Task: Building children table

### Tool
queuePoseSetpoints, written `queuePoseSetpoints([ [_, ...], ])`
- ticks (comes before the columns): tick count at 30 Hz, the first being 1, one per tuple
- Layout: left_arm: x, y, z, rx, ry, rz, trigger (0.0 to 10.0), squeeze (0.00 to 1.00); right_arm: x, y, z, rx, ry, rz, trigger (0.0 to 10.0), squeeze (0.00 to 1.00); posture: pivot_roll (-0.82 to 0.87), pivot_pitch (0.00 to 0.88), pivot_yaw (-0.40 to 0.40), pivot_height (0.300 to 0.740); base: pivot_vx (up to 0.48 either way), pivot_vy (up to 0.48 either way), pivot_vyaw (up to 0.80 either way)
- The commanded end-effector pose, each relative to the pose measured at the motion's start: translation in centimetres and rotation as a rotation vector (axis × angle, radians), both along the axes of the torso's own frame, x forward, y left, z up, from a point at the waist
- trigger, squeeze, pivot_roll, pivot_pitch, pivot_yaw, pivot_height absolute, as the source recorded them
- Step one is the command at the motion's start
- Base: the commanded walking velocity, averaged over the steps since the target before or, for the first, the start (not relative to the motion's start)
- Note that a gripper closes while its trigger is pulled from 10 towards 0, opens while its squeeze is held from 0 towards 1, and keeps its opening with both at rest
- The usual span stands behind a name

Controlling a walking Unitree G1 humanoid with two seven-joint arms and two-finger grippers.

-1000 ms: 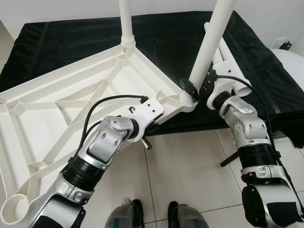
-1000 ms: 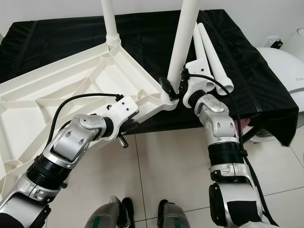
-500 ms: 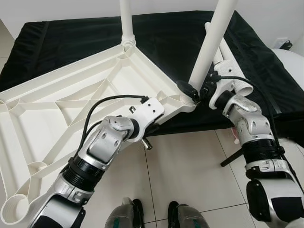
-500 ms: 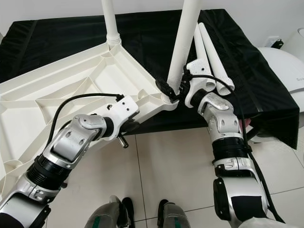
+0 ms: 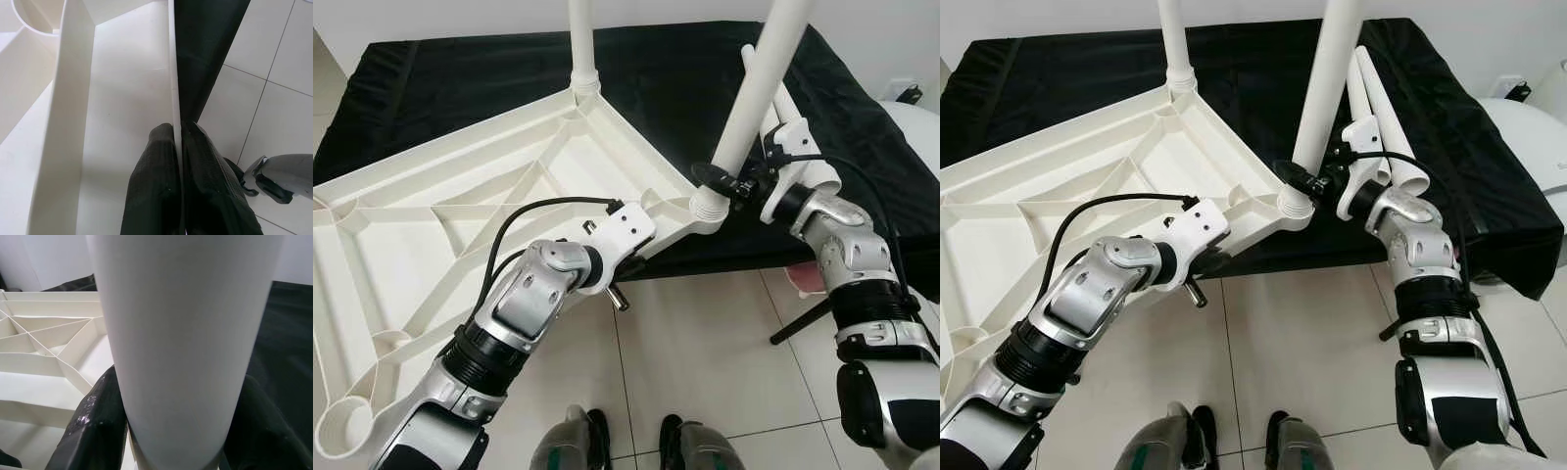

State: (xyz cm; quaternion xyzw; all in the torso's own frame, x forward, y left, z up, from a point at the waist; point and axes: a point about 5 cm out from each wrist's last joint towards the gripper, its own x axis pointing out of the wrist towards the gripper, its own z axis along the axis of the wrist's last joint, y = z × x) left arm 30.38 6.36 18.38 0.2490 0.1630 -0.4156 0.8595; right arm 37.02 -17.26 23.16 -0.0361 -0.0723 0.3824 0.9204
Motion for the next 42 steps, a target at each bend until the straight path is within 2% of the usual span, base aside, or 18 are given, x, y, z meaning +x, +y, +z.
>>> queuePoseSetpoints([
  [1, 0.2, 0.4, 0.3, 0.017, -0.038, 0.031, 10.0, 0.0, 0.0, 0.7, 0.1, 0.007, -0.002, 0.051, 10.0, 0.0, -0.07, 0.139, 0.006, 0.74, 0.0, 0.0, 0.0],
  [10, 0.1, 0.5, 0.2, 0.018, -0.038, 0.03, 10.0, 0.0, 0.1, 0.9, 0.0, 0.049, -0.007, 0.017, 10.0, 0.0, -0.07, 0.135, 0.006, 0.74, 0.0, 0.0, 0.0],
  [12, 0.0, 0.4, 0.2, 0.018, -0.037, 0.027, 10.0, 0.0, 0.1, 1.4, -0.2, 0.096, -0.013, -0.029, 10.0, 0.0, -0.07, 0.136, 0.008, 0.74, 0.0, 0.0, 0.0],
  [19, 0.0, 0.4, 0.2, 0.018, -0.036, 0.025, 10.0, 0.0, 0.2, 1.6, 0.0, 0.12, -0.036, -0.079, 10.0, 0.0, -0.07, 0.138, 0.009, 0.74, 0.0, 0.0, 0.0],
  [22, 0.0, 0.4, 0.2, 0.02, -0.035, 0.023, 10.0, 0.0, 0.1, 1.7, 0.5, 0.162, -0.067, -0.141, 10.0, 0.0, -0.07, 0.146, 0.013, 0.74, 0.0, 0.0, 0.0],
  [32, -0.1, 0.5, 0.2, 0.021, -0.031, 0.026, 10.0, 0.0, -0.4, 2.4, 1.3, 0.219, -0.107, -0.209, 10.0, 0.0, -0.07, 0.152, 0.012, 0.74, 0.0, 0.0, 0.0],
  [42, -0.1, 0.5, 0.2, 0.02, -0.031, 0.027, 10.0, 0.0, -0.8, 3.2, 1.4, 0.254, -0.119, -0.356, 10.0, 0.0, -0.07, 0.156, 0.013, 0.74, 0.0, 0.0, 0.0],
])
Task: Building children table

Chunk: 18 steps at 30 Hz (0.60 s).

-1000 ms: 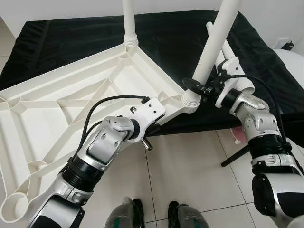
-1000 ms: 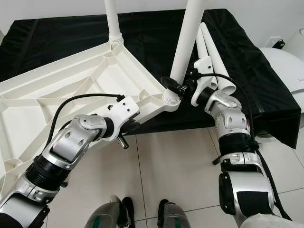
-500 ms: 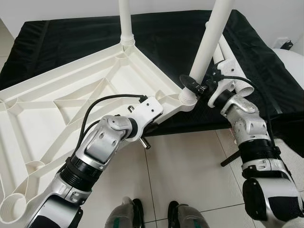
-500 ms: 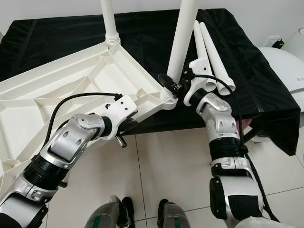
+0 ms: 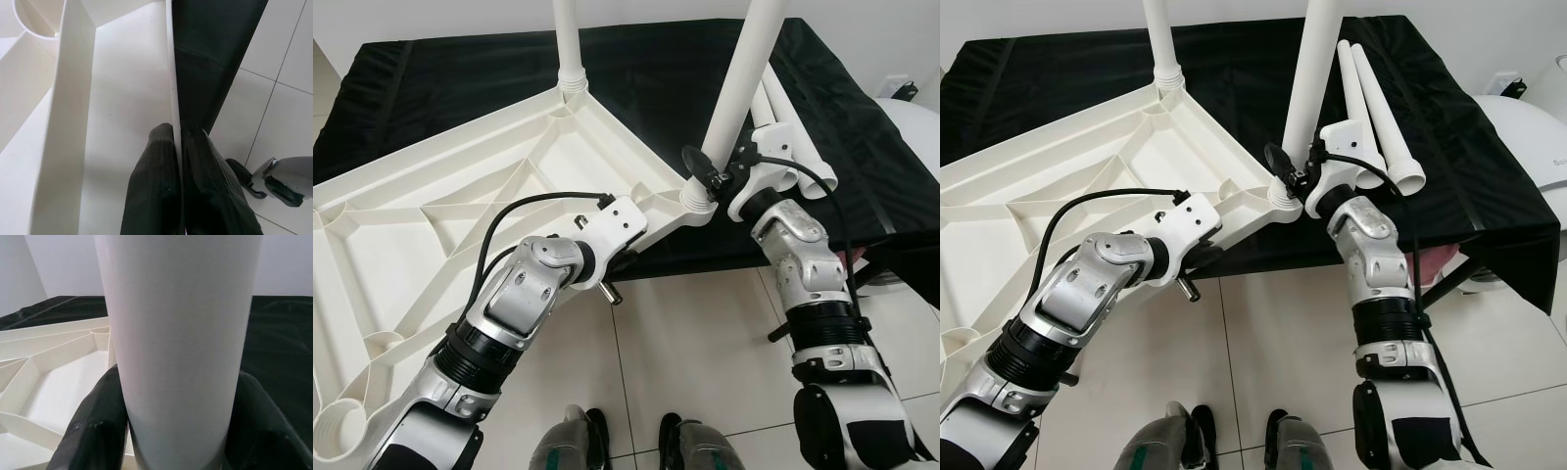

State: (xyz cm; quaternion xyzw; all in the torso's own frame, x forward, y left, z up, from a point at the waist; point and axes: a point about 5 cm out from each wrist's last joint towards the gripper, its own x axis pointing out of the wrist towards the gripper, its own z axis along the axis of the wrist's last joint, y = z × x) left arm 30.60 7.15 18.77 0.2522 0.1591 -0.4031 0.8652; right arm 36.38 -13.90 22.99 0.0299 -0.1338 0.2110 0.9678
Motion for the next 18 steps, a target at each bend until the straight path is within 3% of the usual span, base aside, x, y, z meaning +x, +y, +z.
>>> queuePoseSetpoints([
  [1, -0.3, -0.3, -0.2, 0.017, -0.014, 0.004, 10.0, 0.0, -0.3, 0.1, 1.4, 0.045, -0.054, -0.05, 10.0, 0.0, -0.07, 0.156, 0.014, 0.74, 0.0, 0.0, 0.0],
  [18, -0.3, -0.3, -0.2, 0.016, -0.009, 0.001, 10.0, 0.0, -1.0, 3.1, 1.0, 0.037, -0.027, -0.258, 10.0, 0.0, -0.07, 0.161, 0.015, 0.74, 0.0, 0.0, 0.0],
])
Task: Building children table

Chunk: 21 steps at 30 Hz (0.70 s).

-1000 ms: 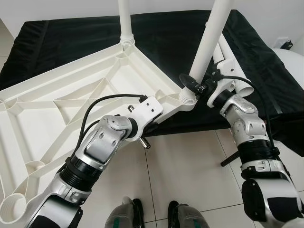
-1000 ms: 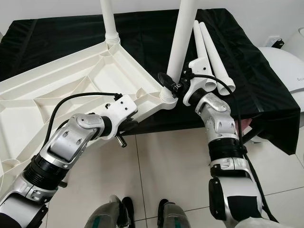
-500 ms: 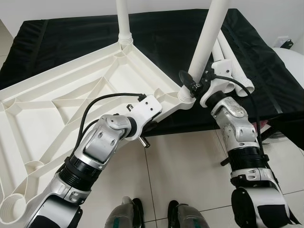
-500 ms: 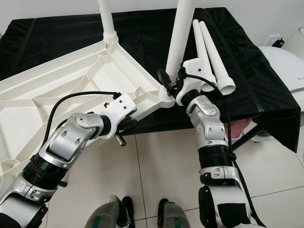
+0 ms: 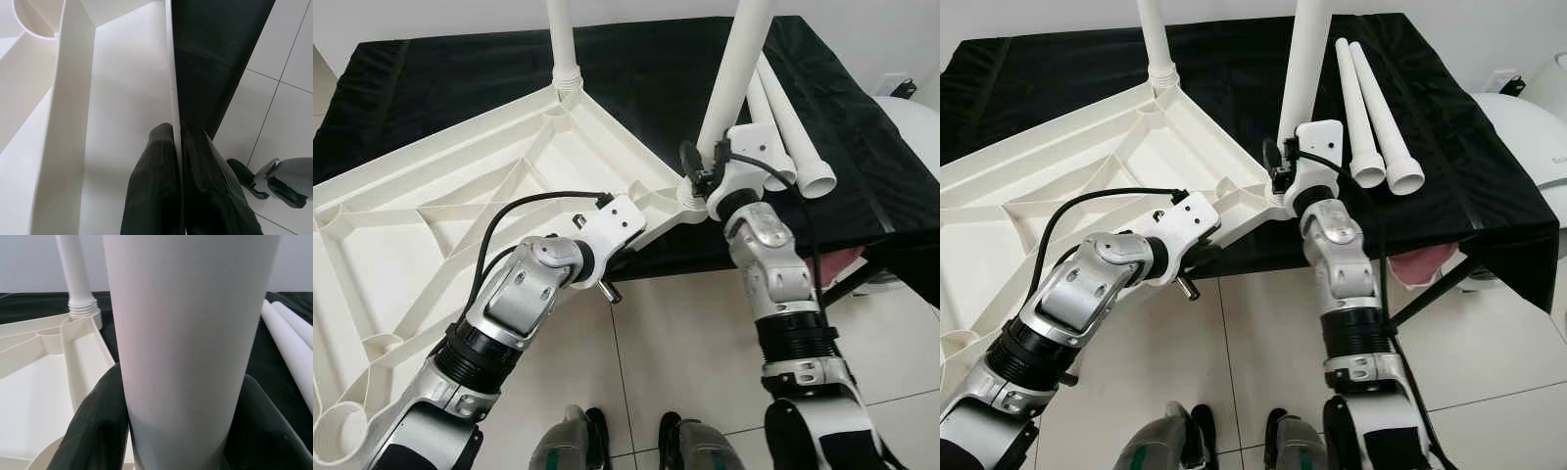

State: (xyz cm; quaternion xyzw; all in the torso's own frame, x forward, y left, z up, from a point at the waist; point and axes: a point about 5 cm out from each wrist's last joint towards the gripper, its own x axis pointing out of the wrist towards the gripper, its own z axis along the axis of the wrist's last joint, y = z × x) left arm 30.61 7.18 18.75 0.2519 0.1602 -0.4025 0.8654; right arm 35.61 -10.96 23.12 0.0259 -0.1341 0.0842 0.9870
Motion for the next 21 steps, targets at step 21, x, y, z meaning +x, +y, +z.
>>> queuePoseSetpoints([
  [21, -0.4, -0.5, -0.1, 0.016, -0.012, -0.008, 10.0, 0.0, -1.6, 1.7, -0.7, 0.037, 0.057, -0.256, 10.0, 0.0, -0.07, 0.153, 0.018, 0.74, 0.0, 0.0, 0.0],
])
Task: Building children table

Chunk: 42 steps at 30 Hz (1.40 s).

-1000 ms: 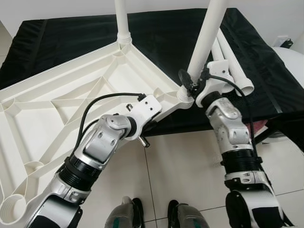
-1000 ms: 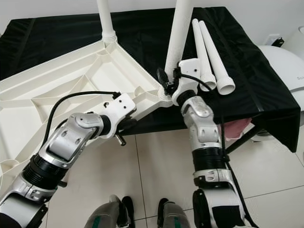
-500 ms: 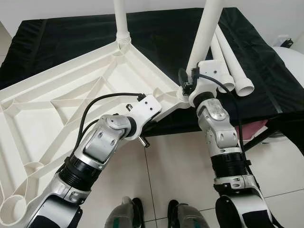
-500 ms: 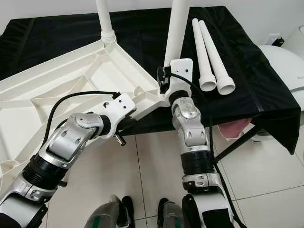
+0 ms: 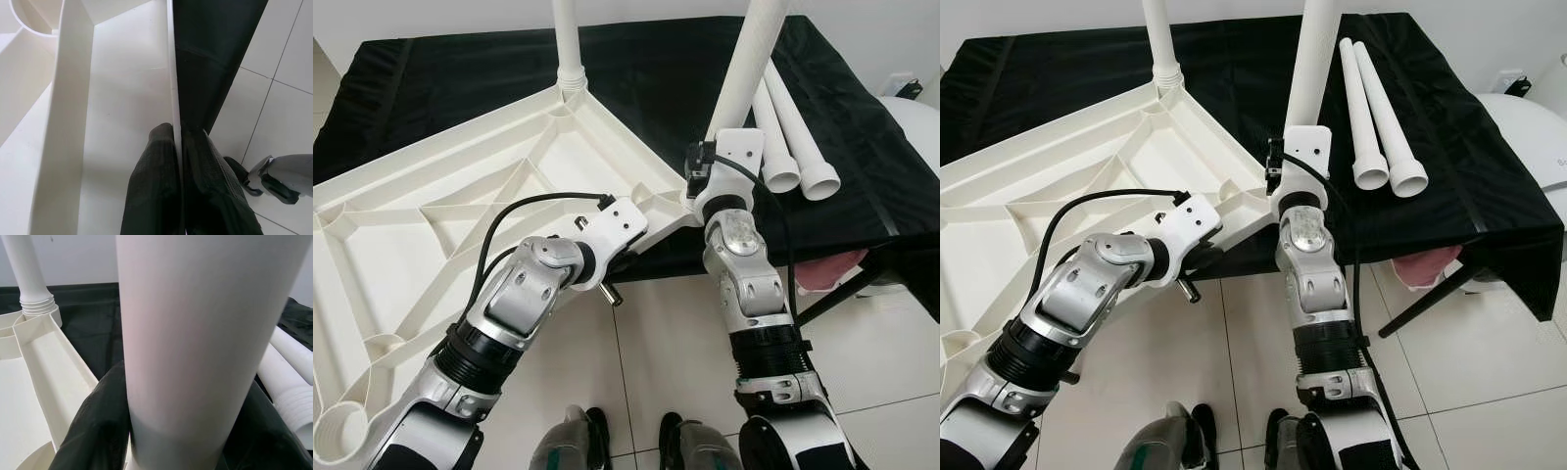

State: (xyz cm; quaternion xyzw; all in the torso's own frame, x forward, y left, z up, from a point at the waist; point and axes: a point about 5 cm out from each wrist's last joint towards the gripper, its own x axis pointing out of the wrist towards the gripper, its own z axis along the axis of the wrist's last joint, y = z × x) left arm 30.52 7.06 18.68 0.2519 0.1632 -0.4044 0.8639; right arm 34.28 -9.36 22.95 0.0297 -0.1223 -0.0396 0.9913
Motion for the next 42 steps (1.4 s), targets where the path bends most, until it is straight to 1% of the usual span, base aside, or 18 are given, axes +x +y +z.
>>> queuePoseSetpoints([
  [1, -0.3, -0.4, -0.1, 0.014, -0.019, -0.005, 10.0, 0.0, -0.2, 0.1, -0.5, 0.001, 0.026, -0.012, 10.0, 0.0, -0.07, 0.153, 0.018, 0.74, 0.0, 0.0, 0.0],
  [4, -0.3, -0.4, 0.0, 0.014, -0.019, -0.006, 10.0, 0.0, -0.3, 0.2, -0.6, 0.005, 0.029, -0.009, 10.0, 0.0, -0.07, 0.153, 0.018, 0.74, 0.0, 0.0, 0.0],
  [5, -0.3, -0.4, 0.0, 0.014, -0.02, -0.006, 10.0, 0.0, -0.4, 0.4, -0.7, 0.013, 0.032, -0.005, 10.0, 1.0, -0.07, 0.149, 0.016, 0.74, 0.0, 0.0, 0.0],
  [17, -0.3, -0.6, 0.0, 0.013, -0.023, -0.011, 10.0, 0.0, -0.1, -0.5, -0.5, 0.008, 0.024, 0.019, 10.0, 1.0, -0.07, 0.14, 0.014, 0.74, 0.0, 0.0, 0.0],
  [19, -0.3, -0.6, -0.1, 0.013, -0.023, -0.01, 10.0, 0.0, 0.1, -0.9, -0.3, 0.013, 0.015, 0.04, 10.0, 1.0, -0.07, 0.137, 0.013, 0.74, 0.0, 0.0, 0.0],
  [20, -0.3, -0.6, -0.1, 0.013, -0.022, -0.009, 10.0, 0.0, 0.3, -1.2, -0.2, 0.017, 0.009, 0.067, 10.0, 0.47, -0.07, 0.137, 0.013, 0.74, 0.0, 0.0, 0.0],
  [21, -0.3, -0.6, -0.1, 0.013, -0.022, -0.009, 10.0, 0.0, 0.5, -1.5, -0.1, 0.02, 0.007, 0.093, 10.0, 0.0, -0.07, 0.133, 0.011, 0.74, 0.0, 0.0, 0.0],
  [23, -0.3, -0.6, -0.1, 0.013, -0.023, -0.009, 10.0, 0.0, 0.6, -1.7, 0.0, 0.018, 0.004, 0.112, 10.0, 0.0, -0.07, 0.133, 0.011, 0.74, 0.0, 0.0, 0.0],
  [25, -0.3, -0.6, -0.1, 0.013, -0.024, -0.009, 10.0, 0.0, 0.8, -2.0, 0.2, 0.018, 0.004, 0.166, 10.0, 0.0, -0.07, 0.131, 0.01, 0.74, 0.0, 0.0, 0.0],
  [28, -0.3, -0.6, -0.1, 0.013, -0.024, -0.009, 10.0, 0.0, 0.9, -2.1, 0.2, 0.01, 0.004, 0.183, 10.0, 0.0, -0.07, 0.131, 0.01, 0.74, 0.0, 0.0, 0.0],
  [32, -0.3, -0.6, -0.1, 0.013, -0.025, -0.009, 10.0, 0.0, 1.2, -2.6, 0.3, 0.001, 0.012, 0.243, 10.0, 0.0, -0.07, 0.132, 0.009, 0.74, 0.0, 0.0, 0.0],
  [33, -0.3, -0.6, -0.1, 0.013, -0.025, -0.009, 10.0, 0.0, 1.4, -2.9, 0.2, -0.007, 0.021, 0.291, 10.0, 0.0, -0.07, 0.132, 0.009, 0.74, 0.0, 0.0, 0.0],
  [34, -0.3, -0.6, -0.1, 0.013, -0.025, -0.009, 10.0, 0.0, 1.4, -2.9, 0.2, -0.007, 0.021, 0.291, 10.0, 0.0, -0.07, 0.132, 0.009, 0.74, 0.0, 0.0, 0.0],
  [36, -0.3, -0.6, -0.1, 0.012, -0.024, -0.009, 10.0, 0.0, 1.9, -3.9, 0.1, -0.032, 0.043, 0.415, 10.0, 0.0, -0.08, 0.137, 0.011, 0.74, 0.0, 0.0, 0.0],
  [37, -0.3, -0.6, -0.1, 0.012, -0.024, -0.009, 10.0, 0.0, 1.9, -3.9, 0.1, -0.032, 0.043, 0.415, 10.0, 0.0, -0.08, 0.137, 0.011, 0.74, 0.0, 0.0, 0.0],
  [38, -0.2, -0.6, -0.1, 0.012, -0.024, -0.007, 10.0, 0.0, 2.2, -4.6, 0.0, -0.052, 0.054, 0.479, 10.0, 0.0, -0.08, 0.14, 0.009, 0.74, 0.0, 0.0, 0.0],
  [41, -0.2, -0.5, -0.1, 0.012, -0.024, -0.006, 10.0, 0.0, 2.3, -5.1, 0.0, -0.063, 0.059, 0.519, 10.0, 0.0, -0.08, 0.14, 0.009, 0.74, 0.0, 0.0, 0.0],
  [42, -0.2, -0.5, 0.0, 0.012, -0.025, -0.004, 10.0, 0.0, 2.5, -5.6, 0.2, -0.095, 0.058, 0.559, 10.0, 0.0, -0.08, 0.142, 0.009, 0.74, 0.0, 0.0, 0.0],
])
